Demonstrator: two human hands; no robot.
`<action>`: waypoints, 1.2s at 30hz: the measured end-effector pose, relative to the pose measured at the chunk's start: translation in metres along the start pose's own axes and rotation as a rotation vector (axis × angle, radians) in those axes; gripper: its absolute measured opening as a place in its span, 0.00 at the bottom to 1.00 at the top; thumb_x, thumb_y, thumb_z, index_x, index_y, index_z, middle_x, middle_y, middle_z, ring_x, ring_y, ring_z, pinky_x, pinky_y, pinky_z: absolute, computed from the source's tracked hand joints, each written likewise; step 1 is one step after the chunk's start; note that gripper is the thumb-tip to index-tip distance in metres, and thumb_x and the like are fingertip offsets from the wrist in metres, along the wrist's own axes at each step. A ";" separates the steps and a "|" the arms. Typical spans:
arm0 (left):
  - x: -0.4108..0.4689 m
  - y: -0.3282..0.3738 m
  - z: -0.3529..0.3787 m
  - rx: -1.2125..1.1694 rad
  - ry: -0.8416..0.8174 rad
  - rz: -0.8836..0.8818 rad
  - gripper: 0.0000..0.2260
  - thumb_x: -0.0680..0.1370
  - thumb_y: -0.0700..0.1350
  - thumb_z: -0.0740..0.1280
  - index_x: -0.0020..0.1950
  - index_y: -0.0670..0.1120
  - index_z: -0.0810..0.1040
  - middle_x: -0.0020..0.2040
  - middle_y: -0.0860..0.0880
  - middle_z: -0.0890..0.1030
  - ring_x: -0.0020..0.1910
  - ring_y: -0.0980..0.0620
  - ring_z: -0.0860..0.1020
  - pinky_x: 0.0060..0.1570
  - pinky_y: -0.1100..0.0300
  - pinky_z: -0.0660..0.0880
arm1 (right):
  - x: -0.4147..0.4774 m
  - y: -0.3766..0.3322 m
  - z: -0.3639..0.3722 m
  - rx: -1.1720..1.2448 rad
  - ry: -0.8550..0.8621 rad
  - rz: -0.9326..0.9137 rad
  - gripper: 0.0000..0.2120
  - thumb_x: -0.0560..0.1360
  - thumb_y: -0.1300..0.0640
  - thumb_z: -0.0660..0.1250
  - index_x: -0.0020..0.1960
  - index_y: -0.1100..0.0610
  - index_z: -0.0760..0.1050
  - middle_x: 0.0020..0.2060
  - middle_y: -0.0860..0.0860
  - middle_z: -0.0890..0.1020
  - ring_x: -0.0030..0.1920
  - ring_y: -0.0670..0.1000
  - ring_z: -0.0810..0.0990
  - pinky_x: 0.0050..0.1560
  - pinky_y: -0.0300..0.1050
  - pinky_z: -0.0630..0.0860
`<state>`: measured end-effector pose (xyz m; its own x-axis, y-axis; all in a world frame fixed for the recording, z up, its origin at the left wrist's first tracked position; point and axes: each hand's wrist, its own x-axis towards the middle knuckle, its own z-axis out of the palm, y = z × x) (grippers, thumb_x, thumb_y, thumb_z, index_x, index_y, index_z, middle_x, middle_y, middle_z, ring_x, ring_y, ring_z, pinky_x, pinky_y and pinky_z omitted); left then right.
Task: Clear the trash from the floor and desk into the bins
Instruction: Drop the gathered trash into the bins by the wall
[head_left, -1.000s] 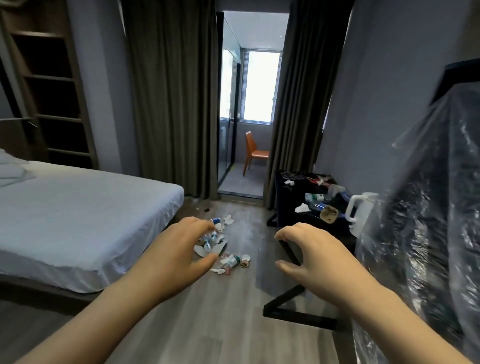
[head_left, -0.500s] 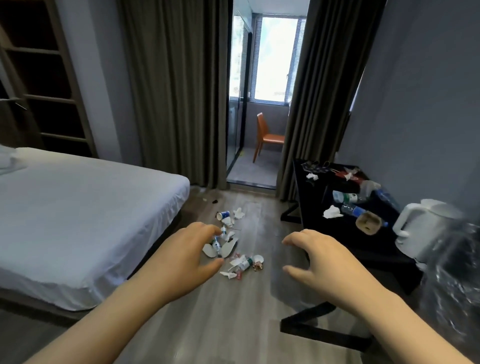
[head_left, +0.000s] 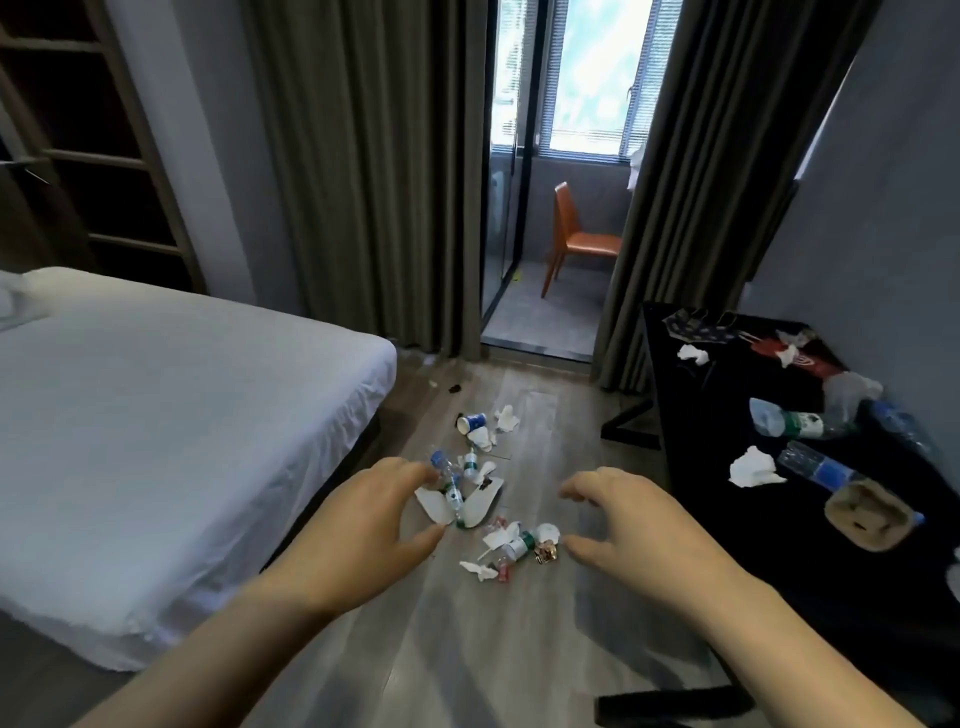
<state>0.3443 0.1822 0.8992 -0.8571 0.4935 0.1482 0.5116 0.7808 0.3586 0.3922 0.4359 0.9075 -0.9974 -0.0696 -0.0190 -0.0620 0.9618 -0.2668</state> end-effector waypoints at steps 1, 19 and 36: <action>0.016 -0.011 0.003 -0.008 -0.015 -0.009 0.20 0.75 0.58 0.66 0.65 0.56 0.71 0.59 0.60 0.73 0.59 0.62 0.72 0.58 0.70 0.66 | 0.017 0.003 0.003 0.002 -0.011 0.009 0.22 0.72 0.46 0.68 0.65 0.46 0.72 0.58 0.45 0.76 0.59 0.47 0.75 0.60 0.43 0.71; 0.295 -0.196 0.061 -0.063 -0.315 0.043 0.22 0.76 0.55 0.66 0.69 0.54 0.69 0.65 0.55 0.72 0.63 0.57 0.71 0.60 0.65 0.69 | 0.296 0.042 0.063 0.119 -0.097 0.309 0.18 0.72 0.50 0.69 0.61 0.49 0.75 0.56 0.45 0.78 0.57 0.46 0.75 0.56 0.41 0.71; 0.536 -0.219 0.220 -0.077 -0.508 -0.153 0.18 0.74 0.52 0.68 0.63 0.51 0.74 0.59 0.52 0.77 0.56 0.54 0.76 0.54 0.59 0.73 | 0.492 0.261 0.156 0.246 -0.293 0.496 0.22 0.71 0.47 0.70 0.64 0.50 0.73 0.57 0.48 0.77 0.56 0.48 0.76 0.53 0.41 0.72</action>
<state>-0.2137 0.3600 0.6976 -0.7741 0.5145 -0.3689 0.3611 0.8375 0.4103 -0.1087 0.6116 0.6782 -0.8513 0.2661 -0.4521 0.4511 0.8113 -0.3719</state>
